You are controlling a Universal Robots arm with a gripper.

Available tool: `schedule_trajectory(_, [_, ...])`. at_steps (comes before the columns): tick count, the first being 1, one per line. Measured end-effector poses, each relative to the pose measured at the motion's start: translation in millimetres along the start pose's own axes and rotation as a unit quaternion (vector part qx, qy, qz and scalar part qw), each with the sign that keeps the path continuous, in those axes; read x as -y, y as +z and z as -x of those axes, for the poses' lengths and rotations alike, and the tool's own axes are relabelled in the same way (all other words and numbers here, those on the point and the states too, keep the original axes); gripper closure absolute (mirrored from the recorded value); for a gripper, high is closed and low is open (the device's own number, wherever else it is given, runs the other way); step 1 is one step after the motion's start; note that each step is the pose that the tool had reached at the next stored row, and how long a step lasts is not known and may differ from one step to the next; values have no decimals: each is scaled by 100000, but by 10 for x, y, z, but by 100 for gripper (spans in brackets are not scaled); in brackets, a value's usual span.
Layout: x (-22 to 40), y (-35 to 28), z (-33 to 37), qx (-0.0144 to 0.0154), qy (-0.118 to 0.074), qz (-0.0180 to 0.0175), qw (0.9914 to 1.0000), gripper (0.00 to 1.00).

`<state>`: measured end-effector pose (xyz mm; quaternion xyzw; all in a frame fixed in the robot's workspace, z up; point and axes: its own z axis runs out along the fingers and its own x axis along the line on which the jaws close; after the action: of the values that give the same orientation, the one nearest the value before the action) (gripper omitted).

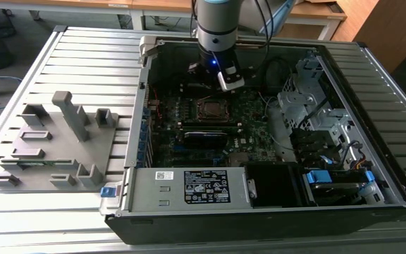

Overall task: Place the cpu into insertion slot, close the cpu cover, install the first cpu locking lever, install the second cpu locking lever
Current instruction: 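Install the first cpu locking lever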

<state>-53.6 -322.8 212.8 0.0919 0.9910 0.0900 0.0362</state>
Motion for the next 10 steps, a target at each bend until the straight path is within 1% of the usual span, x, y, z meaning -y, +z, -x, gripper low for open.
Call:
schedule_trajectory(2, [-4,9,14,81,454,-34,99999,89])
schedule_trajectory(6, [-14,21,14,245,1343,-91,99991,89])
schedule_trajectory(10, [-46,34,7,372,1988,-124,99979,89])
